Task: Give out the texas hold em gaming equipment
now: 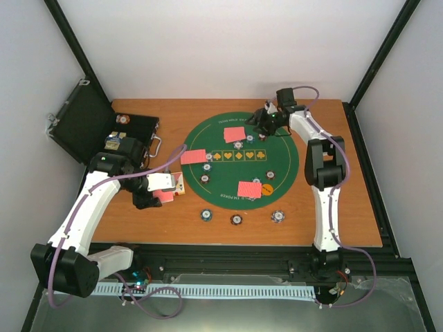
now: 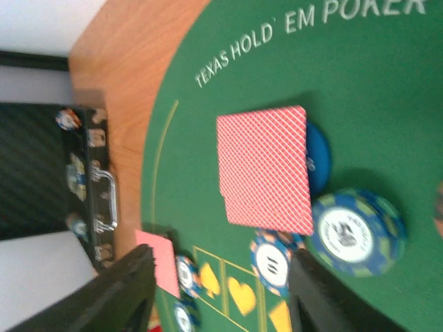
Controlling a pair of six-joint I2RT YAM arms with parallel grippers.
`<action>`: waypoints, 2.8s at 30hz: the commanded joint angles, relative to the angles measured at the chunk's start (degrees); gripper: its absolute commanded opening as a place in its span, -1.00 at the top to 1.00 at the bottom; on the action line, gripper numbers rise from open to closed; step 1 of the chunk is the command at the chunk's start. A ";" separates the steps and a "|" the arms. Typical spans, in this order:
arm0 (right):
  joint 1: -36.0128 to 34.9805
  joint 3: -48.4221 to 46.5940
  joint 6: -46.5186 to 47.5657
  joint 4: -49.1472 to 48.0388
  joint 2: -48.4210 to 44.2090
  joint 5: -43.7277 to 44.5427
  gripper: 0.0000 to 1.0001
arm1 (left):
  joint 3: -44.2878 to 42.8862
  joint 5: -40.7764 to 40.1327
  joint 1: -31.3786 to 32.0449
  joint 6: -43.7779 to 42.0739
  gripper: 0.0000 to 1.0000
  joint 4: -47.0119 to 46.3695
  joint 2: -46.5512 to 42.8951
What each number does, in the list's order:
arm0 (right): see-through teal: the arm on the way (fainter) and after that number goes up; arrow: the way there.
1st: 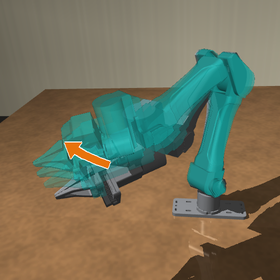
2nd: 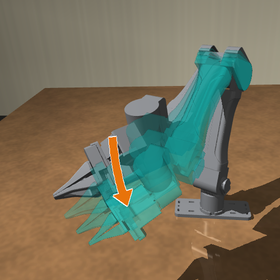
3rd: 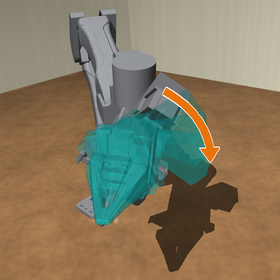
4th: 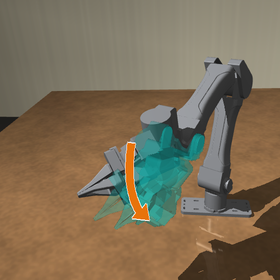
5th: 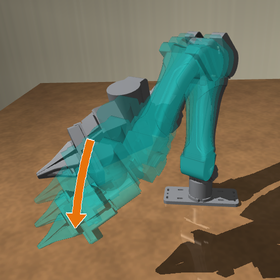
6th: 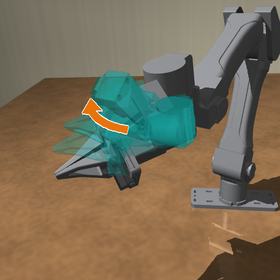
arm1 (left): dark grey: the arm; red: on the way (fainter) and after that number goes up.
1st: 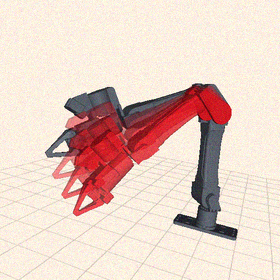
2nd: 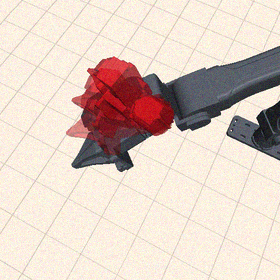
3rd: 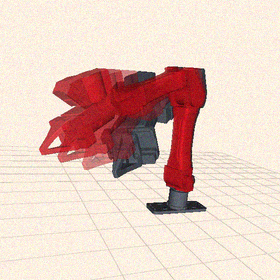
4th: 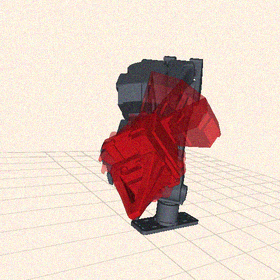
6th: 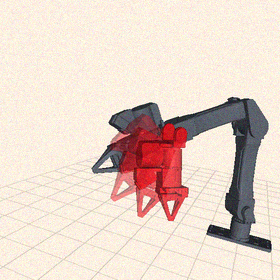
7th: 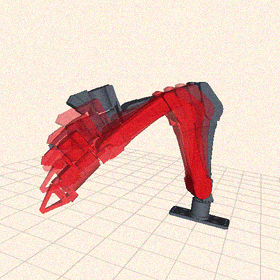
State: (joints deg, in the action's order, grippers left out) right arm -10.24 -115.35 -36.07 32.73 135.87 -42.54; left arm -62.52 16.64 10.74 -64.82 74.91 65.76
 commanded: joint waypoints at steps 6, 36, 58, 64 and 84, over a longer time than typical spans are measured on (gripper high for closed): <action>-3.07 31.17 -2.08 -9.90 -29.46 2.63 -0.41 | -2.26 1.89 0.16 1.32 0.97 0.61 -1.34; -46.91 57.31 -32.35 -61.90 -36.60 3.23 -0.42 | -4.21 5.08 0.16 1.40 0.96 3.47 -1.95; -48.19 50.06 -37.59 -68.77 -24.39 -0.19 -0.33 | -3.56 4.84 0.17 0.92 0.96 3.27 -2.21; -46.28 54.55 -38.30 -70.29 -24.31 0.13 -0.22 | -4.33 5.23 0.18 0.92 0.96 3.45 -2.21; -43.87 60.06 -32.67 -60.81 -35.81 2.71 0.48 | -4.06 5.01 0.16 0.74 0.97 3.16 -2.38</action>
State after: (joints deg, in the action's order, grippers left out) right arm -54.72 -56.64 -70.81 -32.93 102.43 -41.58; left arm -64.25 19.94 10.79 -63.64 77.69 64.62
